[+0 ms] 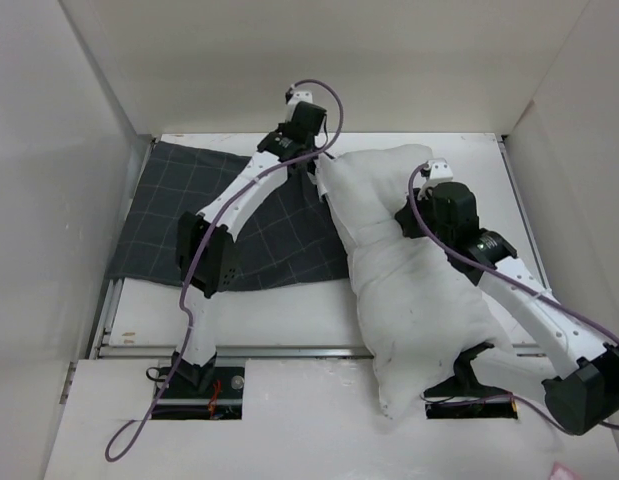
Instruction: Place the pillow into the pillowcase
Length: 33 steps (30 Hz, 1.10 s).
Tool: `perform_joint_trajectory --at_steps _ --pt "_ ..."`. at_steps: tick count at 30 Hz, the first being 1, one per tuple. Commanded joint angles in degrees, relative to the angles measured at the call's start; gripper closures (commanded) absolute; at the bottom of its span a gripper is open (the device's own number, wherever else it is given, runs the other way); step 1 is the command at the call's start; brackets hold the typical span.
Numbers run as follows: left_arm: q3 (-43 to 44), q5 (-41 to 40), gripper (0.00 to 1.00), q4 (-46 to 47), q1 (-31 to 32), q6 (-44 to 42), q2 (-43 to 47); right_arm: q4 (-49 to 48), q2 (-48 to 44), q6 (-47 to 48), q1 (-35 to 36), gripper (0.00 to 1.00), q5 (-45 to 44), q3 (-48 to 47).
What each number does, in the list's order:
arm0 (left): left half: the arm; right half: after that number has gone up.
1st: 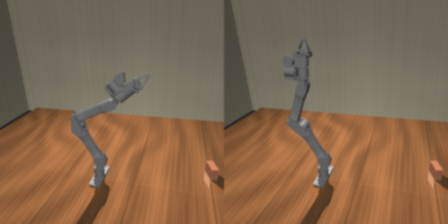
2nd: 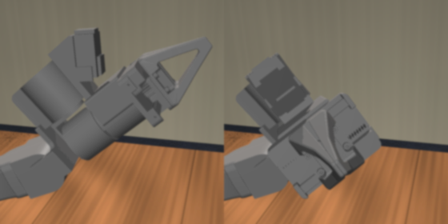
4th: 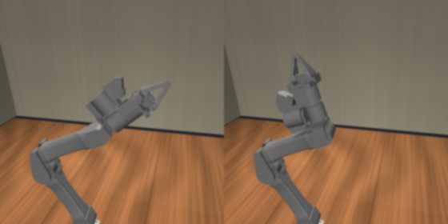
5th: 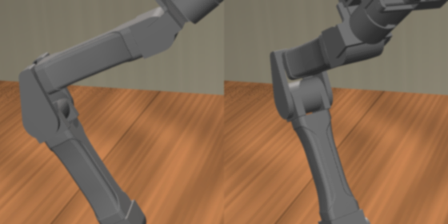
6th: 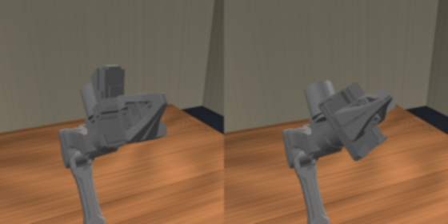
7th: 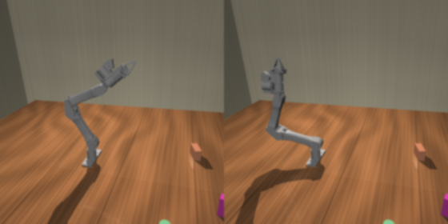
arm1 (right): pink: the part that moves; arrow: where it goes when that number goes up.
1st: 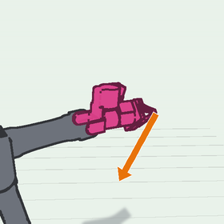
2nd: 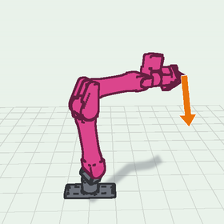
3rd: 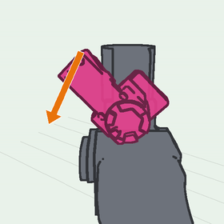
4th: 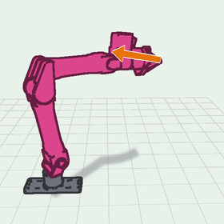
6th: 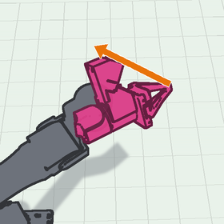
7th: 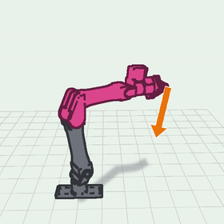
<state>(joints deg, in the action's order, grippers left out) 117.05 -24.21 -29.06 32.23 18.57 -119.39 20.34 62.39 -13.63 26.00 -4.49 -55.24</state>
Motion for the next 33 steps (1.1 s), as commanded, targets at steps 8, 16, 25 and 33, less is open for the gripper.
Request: perform_joint_trajectory --at_steps 8,16,25,33 --pt "-6.47 3.55 1.00 3.47 -1.55 -1.52 9.51 4.99 9.32 -0.79 0.81 1.00 -4.30 -1.45" --pt "-4.21 6.19 1.00 2.43 -1.03 -3.36 9.27 2.25 16.52 2.82 12.74 1.00 -3.23 -4.87" --pt "-8.05 6.01 1.00 0.59 2.23 -3.27 13.65 0.32 26.55 -3.42 12.51 1.00 -24.25 -16.20" --pt "-13.52 8.64 1.00 1.20 5.21 -3.09 19.64 -5.40 23.12 -0.43 7.75 1.00 -17.22 -18.23"
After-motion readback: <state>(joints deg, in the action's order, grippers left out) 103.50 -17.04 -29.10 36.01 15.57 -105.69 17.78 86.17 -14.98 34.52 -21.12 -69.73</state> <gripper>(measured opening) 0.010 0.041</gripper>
